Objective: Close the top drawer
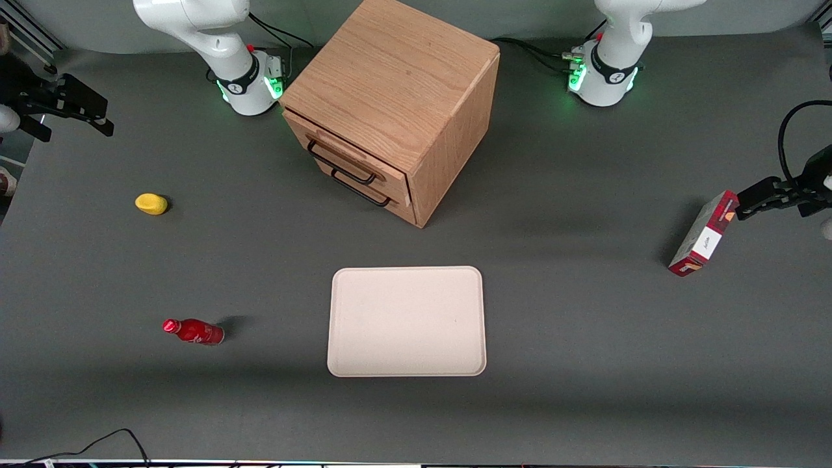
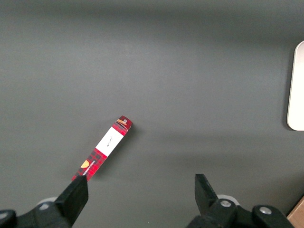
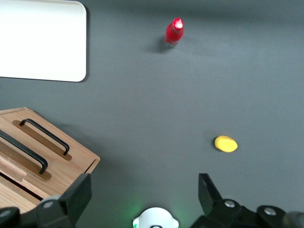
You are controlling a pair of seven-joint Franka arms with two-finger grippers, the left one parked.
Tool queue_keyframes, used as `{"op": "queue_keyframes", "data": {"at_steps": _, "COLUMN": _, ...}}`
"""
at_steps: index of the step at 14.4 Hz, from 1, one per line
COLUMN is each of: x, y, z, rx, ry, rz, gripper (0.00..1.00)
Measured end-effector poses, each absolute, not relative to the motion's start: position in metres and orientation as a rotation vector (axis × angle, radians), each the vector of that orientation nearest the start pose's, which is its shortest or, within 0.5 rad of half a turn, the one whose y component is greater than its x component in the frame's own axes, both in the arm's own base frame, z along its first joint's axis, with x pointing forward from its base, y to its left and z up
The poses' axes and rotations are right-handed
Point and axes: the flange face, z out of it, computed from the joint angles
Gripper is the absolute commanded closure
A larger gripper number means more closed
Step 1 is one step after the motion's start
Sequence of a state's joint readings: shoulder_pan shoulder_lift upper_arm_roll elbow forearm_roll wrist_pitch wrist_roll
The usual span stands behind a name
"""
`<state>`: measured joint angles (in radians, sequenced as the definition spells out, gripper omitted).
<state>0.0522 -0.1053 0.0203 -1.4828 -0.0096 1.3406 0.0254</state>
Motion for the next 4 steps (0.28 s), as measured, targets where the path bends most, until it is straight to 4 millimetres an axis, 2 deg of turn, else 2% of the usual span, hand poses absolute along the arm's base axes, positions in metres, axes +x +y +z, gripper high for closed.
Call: {"op": "queue_keyframes", "data": {"at_steps": 4, "x": 0.473, "y": 0.034, "z": 0.686, "rx": -3.157, "ry": 0.014, "rz": 0.052, "gripper": 0.00}}
